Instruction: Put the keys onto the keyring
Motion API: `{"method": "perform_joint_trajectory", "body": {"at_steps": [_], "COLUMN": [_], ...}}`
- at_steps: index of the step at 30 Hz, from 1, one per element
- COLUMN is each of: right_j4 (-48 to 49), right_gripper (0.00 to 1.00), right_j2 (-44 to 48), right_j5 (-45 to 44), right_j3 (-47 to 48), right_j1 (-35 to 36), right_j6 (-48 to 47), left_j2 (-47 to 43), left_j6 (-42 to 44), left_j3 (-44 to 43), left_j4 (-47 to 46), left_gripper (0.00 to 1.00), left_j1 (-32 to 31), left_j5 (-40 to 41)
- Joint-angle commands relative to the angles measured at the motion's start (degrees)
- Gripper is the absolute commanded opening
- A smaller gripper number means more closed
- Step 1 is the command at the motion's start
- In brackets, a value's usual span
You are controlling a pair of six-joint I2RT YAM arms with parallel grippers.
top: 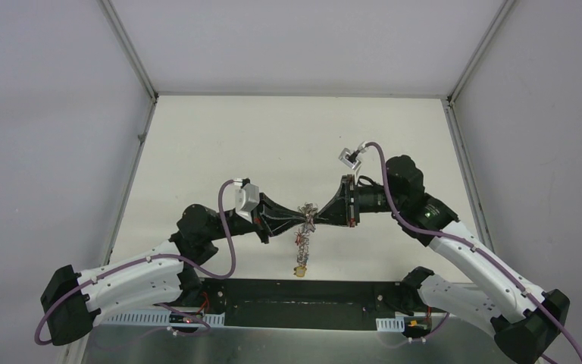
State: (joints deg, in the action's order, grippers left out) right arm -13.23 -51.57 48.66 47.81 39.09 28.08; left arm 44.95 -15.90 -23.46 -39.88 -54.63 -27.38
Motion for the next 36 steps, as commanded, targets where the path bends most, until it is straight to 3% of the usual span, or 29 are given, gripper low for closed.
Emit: {"method": "perform_joint_trajectory", "body": {"at_steps": [1, 13, 18, 21, 23, 27, 36], "right_j4": [0.7, 0.6, 0.7, 0.7, 1.1, 2.4, 4.7], "right_gripper": [0.03, 0.00, 0.30, 0.42, 0.46, 0.45, 0.33], "right_j2": [1.1, 0.9, 2.8, 4.2, 4.9, 4.8, 2.8], "right_j5": [-0.4, 0.2, 0.4, 0.4, 0.5, 0.8, 1.3], "right_j3": [-1.0, -0.7, -0.5, -0.7, -0.7, -0.6, 0.6], "right_j1": [-0.3, -0.3, -0.3, -0.3, -0.3, -0.4, -0.3], "right_j6": [-1.4, -1.6, -2.4, -3.6, -3.9, -3.1, -1.4], "left_j2": [-2.1, -2.3, -2.4, -2.3, -2.3, -2.2, -2.2], "left_j6": [0.2, 0.3, 0.5, 0.7, 0.7, 0.7, 0.7], "left_j3": [-0.5, -0.6, -0.6, -0.7, -0.7, -0.8, -1.0], "left_j4": [-5.8, -5.4, -5.3, -5.3, -5.3, -5.3, -5.0], "left_gripper": [0.00, 0.00, 0.00, 0.00, 0.00, 0.00, 0.00], "left_j1": [0.5, 0.4, 0.5, 0.5, 0.4, 0.4, 0.4], "left_j5": [0.3, 0.3, 0.3, 0.1, 0.0, -0.2, -0.2]}}
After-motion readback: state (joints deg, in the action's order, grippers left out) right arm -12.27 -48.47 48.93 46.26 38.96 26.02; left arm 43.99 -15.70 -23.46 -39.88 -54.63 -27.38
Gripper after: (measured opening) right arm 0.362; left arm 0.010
